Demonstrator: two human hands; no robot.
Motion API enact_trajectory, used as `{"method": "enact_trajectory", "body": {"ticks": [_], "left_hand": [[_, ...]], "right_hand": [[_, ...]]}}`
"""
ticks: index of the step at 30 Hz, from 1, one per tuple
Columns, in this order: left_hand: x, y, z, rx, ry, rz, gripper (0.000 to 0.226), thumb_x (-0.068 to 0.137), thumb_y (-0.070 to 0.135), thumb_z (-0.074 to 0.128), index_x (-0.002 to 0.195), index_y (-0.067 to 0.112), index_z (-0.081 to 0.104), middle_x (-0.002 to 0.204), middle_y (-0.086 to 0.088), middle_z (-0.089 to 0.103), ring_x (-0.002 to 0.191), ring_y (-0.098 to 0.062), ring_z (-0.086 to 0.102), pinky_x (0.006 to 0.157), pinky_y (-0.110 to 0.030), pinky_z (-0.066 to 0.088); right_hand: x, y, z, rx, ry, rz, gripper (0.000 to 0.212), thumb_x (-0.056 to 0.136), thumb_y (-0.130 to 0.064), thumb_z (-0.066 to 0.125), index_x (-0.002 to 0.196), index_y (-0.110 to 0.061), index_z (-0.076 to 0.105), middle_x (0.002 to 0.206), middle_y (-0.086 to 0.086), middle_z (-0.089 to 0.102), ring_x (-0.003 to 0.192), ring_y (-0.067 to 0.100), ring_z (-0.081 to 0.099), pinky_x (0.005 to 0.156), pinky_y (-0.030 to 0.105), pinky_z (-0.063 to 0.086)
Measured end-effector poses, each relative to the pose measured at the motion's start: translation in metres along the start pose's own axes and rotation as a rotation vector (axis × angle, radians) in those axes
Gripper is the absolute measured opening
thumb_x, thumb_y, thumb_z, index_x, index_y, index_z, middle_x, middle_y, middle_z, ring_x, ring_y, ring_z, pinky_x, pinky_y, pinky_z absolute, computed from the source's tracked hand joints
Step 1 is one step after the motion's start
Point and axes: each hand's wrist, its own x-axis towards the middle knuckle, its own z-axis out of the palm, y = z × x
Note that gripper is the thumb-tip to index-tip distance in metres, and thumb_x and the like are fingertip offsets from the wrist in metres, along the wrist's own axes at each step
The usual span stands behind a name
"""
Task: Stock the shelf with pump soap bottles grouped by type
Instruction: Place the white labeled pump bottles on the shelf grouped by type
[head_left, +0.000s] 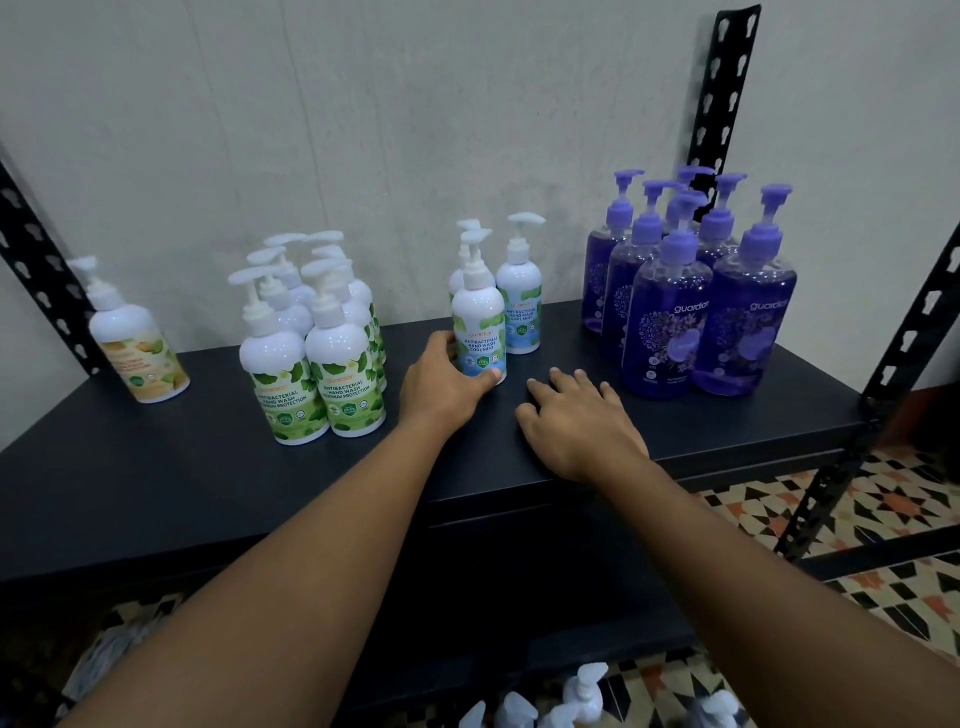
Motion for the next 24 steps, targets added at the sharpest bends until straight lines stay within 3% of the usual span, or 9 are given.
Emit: {"method": "enact_trajectory", "body": {"ticks": [6, 9, 12, 14, 16, 24], "left_hand": [[0.001, 0.0, 0.001, 0.021, 0.001, -0.008, 0.07, 0.08, 0.039, 0.084, 0.138, 0.021, 0.05, 0.142, 0.003, 0.061, 0.127, -0.019, 0.059, 0.09, -0.026, 0.042], [-0.002, -0.001, 0.001, 0.004, 0.006, -0.027, 0.09, 0.075, 0.04, 0.087, 0.148, 0.017, 0.041, 0.149, 0.0, 0.054, 0.133, -0.021, 0.054, 0.099, -0.031, 0.044], [-0.011, -0.001, -0.002, 0.039, 0.021, -0.041, 0.103, 0.072, 0.04, 0.088, 0.154, 0.013, 0.033, 0.154, -0.006, 0.045, 0.136, -0.025, 0.05, 0.109, -0.041, 0.044], [-0.024, -0.003, -0.007, 0.048, 0.023, -0.036, 0.098, 0.073, 0.041, 0.086, 0.153, 0.014, 0.035, 0.153, -0.007, 0.045, 0.132, -0.026, 0.054, 0.107, -0.045, 0.047], [-0.044, -0.004, -0.015, 0.051, 0.016, -0.027, 0.088, 0.077, 0.043, 0.082, 0.149, 0.015, 0.039, 0.151, -0.005, 0.048, 0.129, -0.023, 0.057, 0.105, -0.044, 0.049], [-0.171, -0.01, -0.07, -0.114, 0.019, 0.05, 0.042, 0.091, 0.033, 0.073, 0.128, 0.019, 0.06, 0.132, 0.005, 0.061, 0.112, -0.006, 0.061, 0.093, -0.025, 0.049]], "right_hand": [[0.002, 0.001, 0.002, 0.018, 0.007, 0.0, 0.061, 0.103, -0.044, 0.02, 0.161, -0.023, 0.023, 0.17, 0.006, 0.01, 0.157, 0.027, 0.003, 0.126, 0.05, 0.003], [0.001, 0.001, 0.003, 0.033, 0.027, -0.002, 0.06, 0.103, -0.044, 0.023, 0.159, -0.023, 0.027, 0.169, 0.006, 0.014, 0.156, 0.027, 0.006, 0.126, 0.049, 0.005], [-0.005, 0.001, 0.001, 0.071, 0.119, -0.011, 0.055, 0.101, -0.045, 0.034, 0.148, -0.02, 0.048, 0.159, 0.009, 0.036, 0.148, 0.027, 0.028, 0.122, 0.046, 0.02], [-0.011, 0.002, 0.001, 0.118, 0.201, -0.027, 0.047, 0.098, -0.046, 0.043, 0.133, -0.02, 0.062, 0.141, 0.006, 0.053, 0.13, 0.026, 0.047, 0.109, 0.043, 0.037], [-0.022, 0.004, 0.001, 0.193, 0.249, -0.044, 0.039, 0.096, -0.046, 0.05, 0.121, -0.023, 0.068, 0.129, 0.002, 0.058, 0.117, 0.023, 0.053, 0.099, 0.042, 0.046], [-0.106, -0.011, 0.03, 0.455, 0.421, -0.191, 0.017, 0.092, -0.032, 0.062, 0.095, -0.022, 0.075, 0.103, -0.004, 0.066, 0.1, 0.016, 0.058, 0.097, 0.038, 0.044]]}}
